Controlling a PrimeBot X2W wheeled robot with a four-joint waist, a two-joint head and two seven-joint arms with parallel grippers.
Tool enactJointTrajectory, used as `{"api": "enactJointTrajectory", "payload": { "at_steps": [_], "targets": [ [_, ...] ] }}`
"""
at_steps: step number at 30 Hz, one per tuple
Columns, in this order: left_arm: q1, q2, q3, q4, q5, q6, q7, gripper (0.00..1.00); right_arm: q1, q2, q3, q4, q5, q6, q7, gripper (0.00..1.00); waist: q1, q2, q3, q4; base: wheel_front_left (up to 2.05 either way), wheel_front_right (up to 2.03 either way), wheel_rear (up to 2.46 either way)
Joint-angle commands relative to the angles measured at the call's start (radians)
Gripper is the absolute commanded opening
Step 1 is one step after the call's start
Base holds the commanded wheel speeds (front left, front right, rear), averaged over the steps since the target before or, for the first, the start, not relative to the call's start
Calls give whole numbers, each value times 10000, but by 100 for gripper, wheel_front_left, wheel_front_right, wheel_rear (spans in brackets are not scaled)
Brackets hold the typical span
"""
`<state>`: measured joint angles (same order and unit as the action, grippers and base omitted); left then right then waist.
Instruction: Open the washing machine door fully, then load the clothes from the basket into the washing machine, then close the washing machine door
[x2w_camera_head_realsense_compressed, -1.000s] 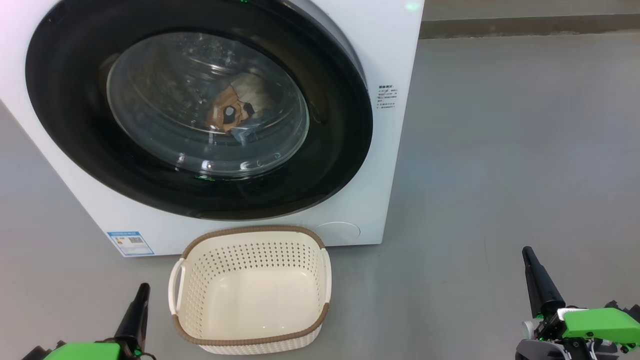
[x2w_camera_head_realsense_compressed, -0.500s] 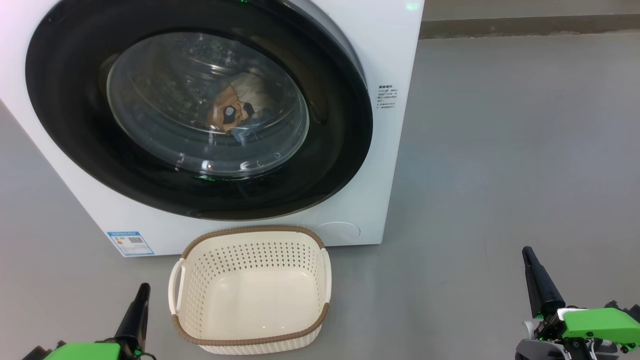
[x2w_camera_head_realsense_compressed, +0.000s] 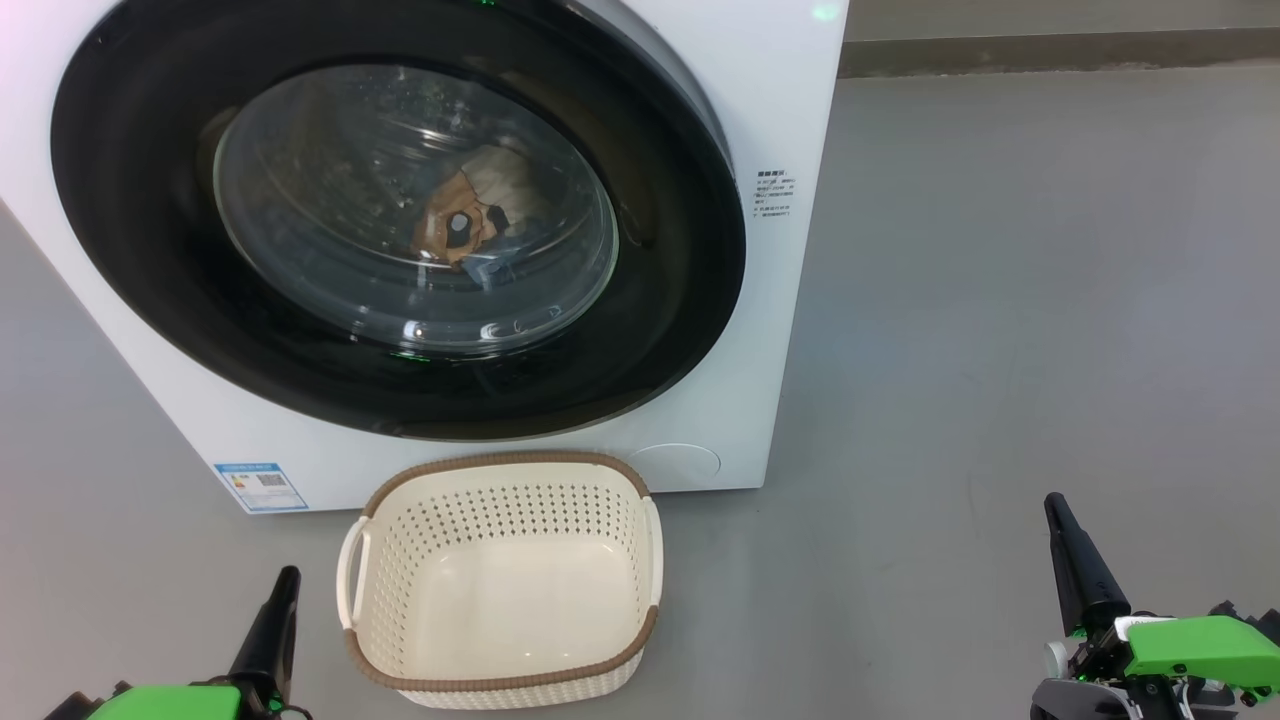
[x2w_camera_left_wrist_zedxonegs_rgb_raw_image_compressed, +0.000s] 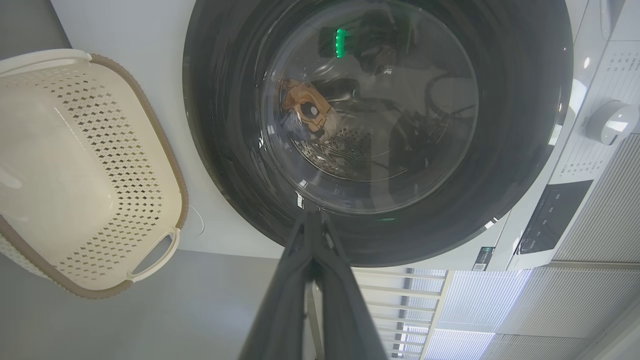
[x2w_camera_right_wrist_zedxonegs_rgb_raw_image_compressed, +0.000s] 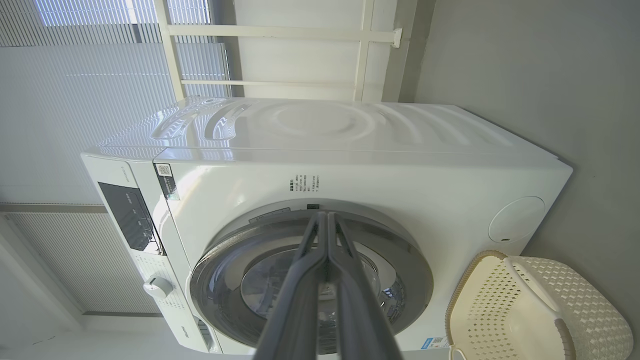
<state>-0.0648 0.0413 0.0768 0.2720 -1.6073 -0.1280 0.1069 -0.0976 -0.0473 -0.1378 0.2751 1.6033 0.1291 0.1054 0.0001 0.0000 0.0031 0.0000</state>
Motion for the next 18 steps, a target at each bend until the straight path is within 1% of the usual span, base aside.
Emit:
{"api": "enactJointTrajectory", "payload": {
  "at_steps": [1,18],
  "targets": [
    [-432,105,359,-268,-22,-27,54,0,-104,-34,234,-303,48,16,83,0,0,0,0,0,0,0,0],
    [-432,101,364,-269,-17,-27,59,0,-104,-32,232,-303,46,16,84,0,0,0,0,0,0,0,0]
  ]
}}
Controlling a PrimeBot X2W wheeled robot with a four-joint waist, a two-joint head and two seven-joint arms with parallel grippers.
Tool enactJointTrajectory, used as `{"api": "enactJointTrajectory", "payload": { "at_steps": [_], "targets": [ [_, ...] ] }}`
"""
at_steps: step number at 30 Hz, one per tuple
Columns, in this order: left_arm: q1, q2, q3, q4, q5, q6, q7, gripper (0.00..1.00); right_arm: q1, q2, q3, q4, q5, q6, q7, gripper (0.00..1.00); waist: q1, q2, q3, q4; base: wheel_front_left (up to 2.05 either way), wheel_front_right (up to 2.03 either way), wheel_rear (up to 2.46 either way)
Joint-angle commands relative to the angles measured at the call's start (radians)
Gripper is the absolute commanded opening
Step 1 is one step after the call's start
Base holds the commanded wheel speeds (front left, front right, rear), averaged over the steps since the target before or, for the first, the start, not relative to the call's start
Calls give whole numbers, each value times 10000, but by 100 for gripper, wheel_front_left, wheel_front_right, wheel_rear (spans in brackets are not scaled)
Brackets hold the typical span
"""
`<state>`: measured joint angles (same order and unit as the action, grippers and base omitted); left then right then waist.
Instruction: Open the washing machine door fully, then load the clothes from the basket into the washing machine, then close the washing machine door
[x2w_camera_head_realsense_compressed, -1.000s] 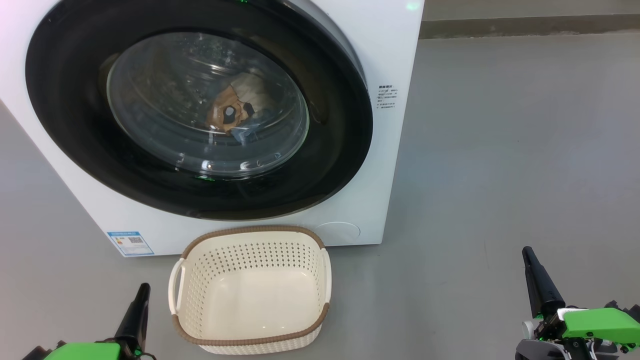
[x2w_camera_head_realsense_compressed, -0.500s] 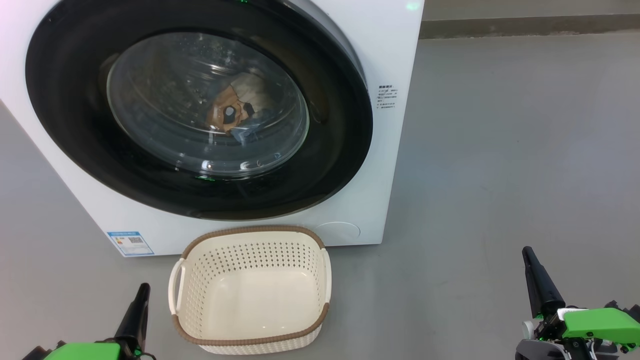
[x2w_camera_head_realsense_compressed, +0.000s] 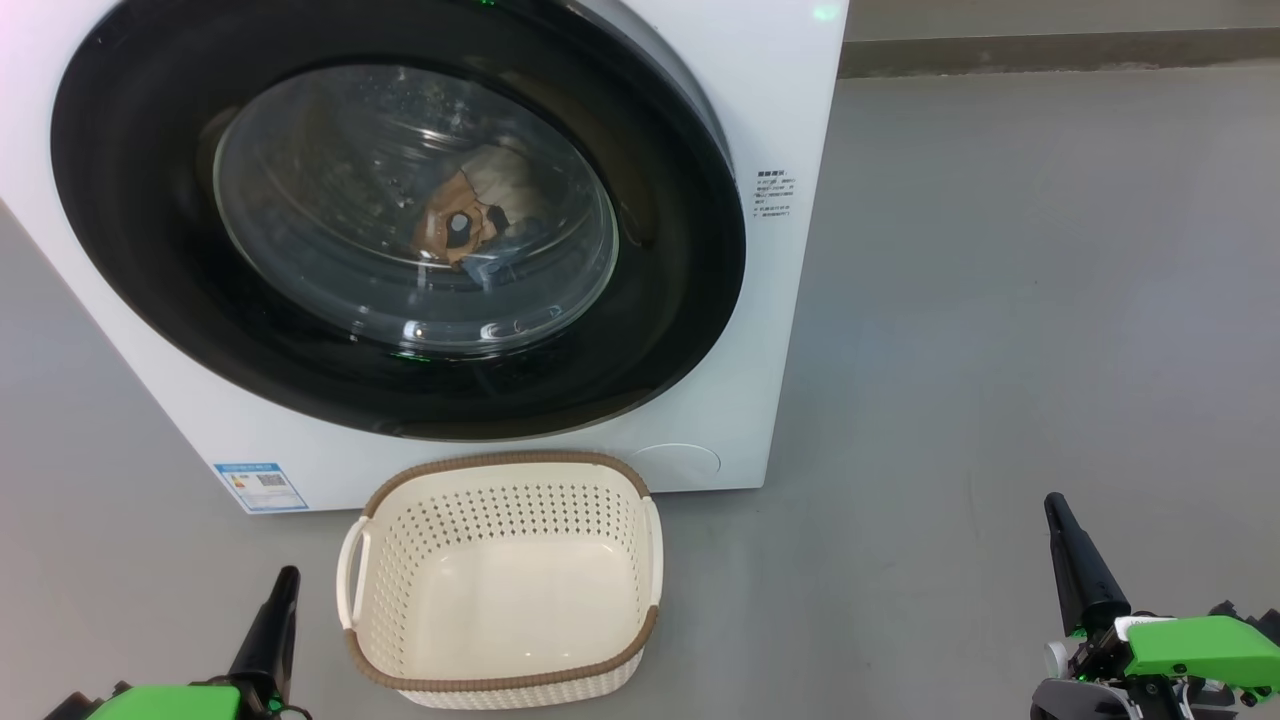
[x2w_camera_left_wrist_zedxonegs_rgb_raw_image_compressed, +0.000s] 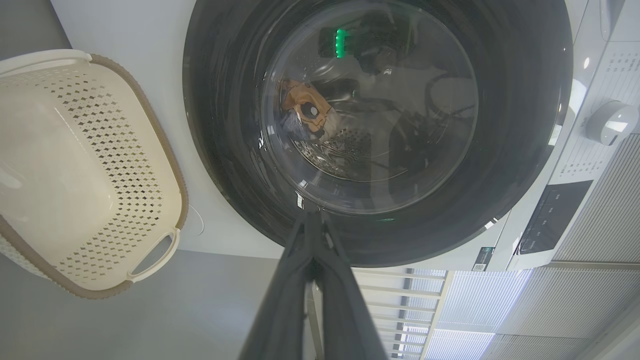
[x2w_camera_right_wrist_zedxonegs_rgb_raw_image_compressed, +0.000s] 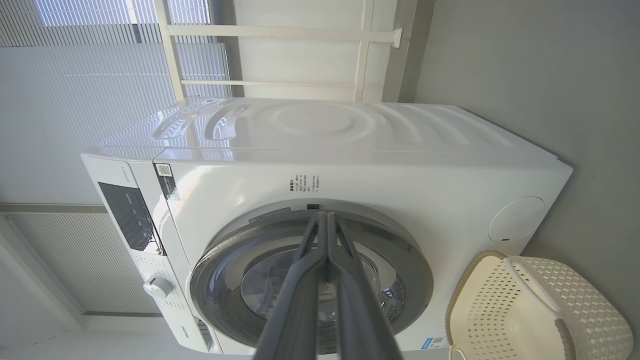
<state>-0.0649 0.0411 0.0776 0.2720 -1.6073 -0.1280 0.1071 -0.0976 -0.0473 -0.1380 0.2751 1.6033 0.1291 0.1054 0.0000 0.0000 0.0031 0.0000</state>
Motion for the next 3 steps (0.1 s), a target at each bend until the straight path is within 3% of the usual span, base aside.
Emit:
{"api": "enactJointTrajectory", "payload": {
  "at_steps": [1,3],
  "targets": [
    [-431,102,357,-269,-17,-27,57,0,-104,-32,234,-303,46,16,84,0,0,0,0,0,0,0,0],
    [-431,102,357,-269,-16,-27,57,0,-104,-32,234,-303,46,16,84,0,0,0,0,0,0,0,0]
  ]
}}
